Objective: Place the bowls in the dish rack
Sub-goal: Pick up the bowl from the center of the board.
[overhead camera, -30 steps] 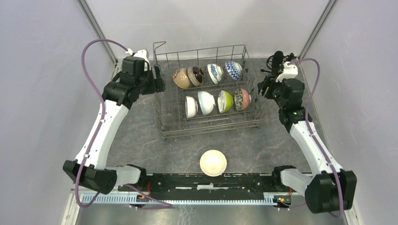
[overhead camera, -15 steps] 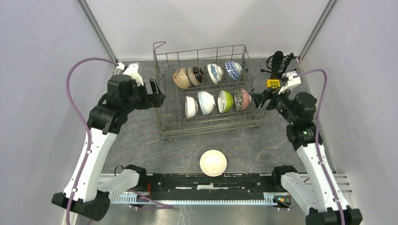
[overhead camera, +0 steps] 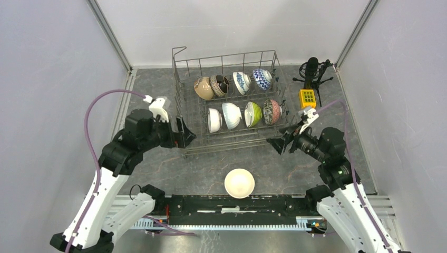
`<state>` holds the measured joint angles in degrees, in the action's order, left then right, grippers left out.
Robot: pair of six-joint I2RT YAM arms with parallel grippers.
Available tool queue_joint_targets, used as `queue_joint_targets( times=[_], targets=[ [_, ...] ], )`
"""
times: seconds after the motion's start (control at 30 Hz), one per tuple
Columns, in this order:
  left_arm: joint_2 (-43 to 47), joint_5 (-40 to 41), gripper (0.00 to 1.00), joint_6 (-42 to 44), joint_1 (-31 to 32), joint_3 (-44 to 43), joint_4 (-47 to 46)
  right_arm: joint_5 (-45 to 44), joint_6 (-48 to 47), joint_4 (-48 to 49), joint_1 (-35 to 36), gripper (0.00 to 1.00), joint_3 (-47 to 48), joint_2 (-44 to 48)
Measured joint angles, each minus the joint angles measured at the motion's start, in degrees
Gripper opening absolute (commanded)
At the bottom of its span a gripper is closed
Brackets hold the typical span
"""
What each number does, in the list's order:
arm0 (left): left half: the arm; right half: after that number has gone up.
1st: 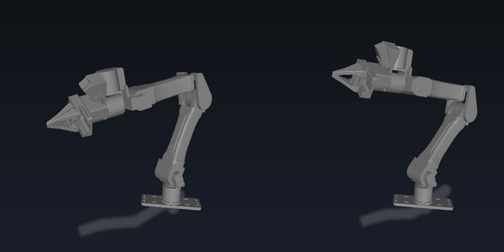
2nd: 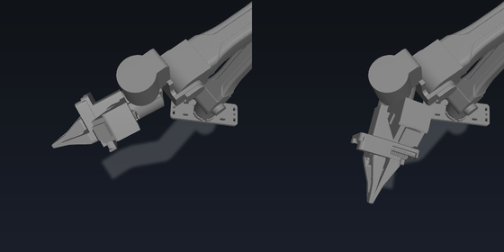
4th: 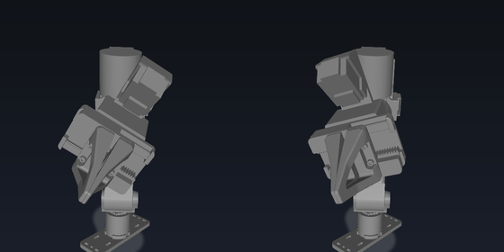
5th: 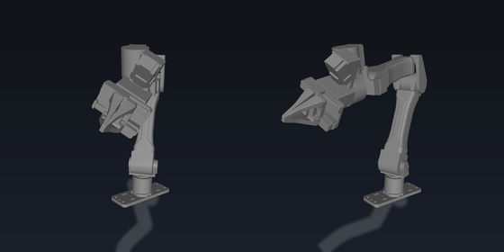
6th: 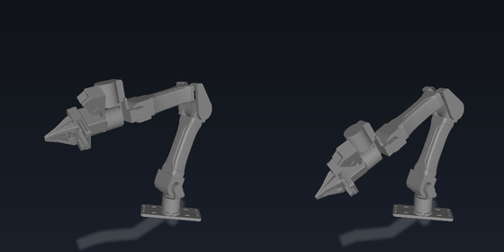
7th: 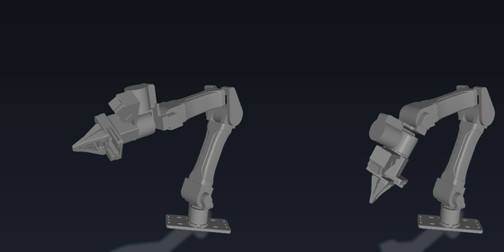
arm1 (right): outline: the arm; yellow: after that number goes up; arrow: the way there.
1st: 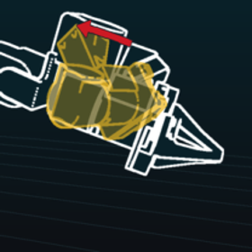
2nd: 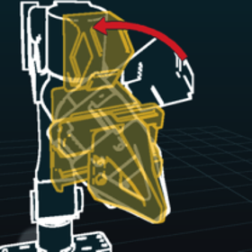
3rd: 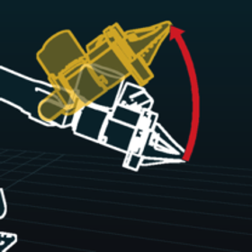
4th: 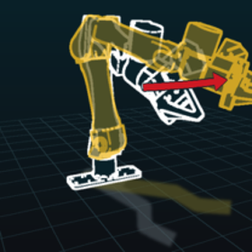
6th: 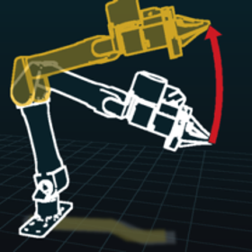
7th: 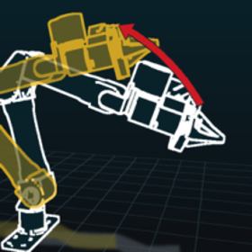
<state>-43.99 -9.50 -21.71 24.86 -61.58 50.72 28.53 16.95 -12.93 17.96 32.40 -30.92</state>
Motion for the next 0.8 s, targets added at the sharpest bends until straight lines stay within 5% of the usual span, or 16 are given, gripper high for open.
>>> queue_joint_targets(
  times=[0.37,0.8],
  targets=[
    [4.7,0.8,1.0,-8.8,18.5,9.7,-2.0,-3.6,4.0,-2.8,12.7,0.73,-11.1,3.4],
    [10.6,0.6,1.0,-18.9,23.3,23.5,-5.9,-12.5,10.1,-1.2,26.9,0.69,-17.0,2.2]
  ],
)
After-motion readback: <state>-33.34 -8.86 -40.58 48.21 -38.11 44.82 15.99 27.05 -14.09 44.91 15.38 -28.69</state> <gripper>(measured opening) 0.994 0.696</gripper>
